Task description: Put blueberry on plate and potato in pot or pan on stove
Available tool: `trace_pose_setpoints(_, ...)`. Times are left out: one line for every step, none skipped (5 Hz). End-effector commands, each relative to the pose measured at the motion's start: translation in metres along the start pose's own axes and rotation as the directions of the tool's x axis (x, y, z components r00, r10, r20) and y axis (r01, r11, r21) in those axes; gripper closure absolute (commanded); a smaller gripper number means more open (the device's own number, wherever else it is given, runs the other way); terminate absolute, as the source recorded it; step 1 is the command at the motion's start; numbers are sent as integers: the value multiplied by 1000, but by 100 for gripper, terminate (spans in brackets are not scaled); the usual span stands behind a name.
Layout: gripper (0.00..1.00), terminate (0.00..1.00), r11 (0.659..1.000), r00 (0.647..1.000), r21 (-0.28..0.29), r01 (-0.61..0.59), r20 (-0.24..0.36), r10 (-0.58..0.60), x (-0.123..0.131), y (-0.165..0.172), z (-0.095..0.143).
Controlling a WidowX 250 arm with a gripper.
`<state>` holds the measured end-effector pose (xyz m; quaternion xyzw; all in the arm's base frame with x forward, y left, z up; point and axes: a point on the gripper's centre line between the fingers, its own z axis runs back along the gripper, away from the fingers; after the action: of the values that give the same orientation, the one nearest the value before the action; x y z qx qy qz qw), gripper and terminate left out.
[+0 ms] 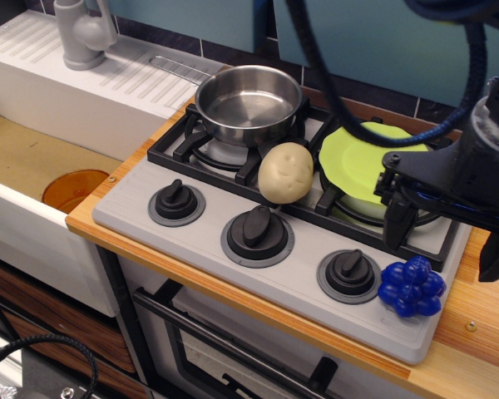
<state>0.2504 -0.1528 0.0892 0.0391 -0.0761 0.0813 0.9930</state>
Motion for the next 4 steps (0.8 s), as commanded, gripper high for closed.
trace_pose_setpoints(0,0,1000,1000,0,0,0,0,0,0,0)
trace_pose_setpoints(0,0,1000,999,-12,7,41,-7,2,2,-19)
trace_pose_setpoints(0,0,999,998,-29,18,53,-16,6,6,-30)
trace_pose_setpoints(0,0,999,998,-37,30,60,-28,10,11,-36)
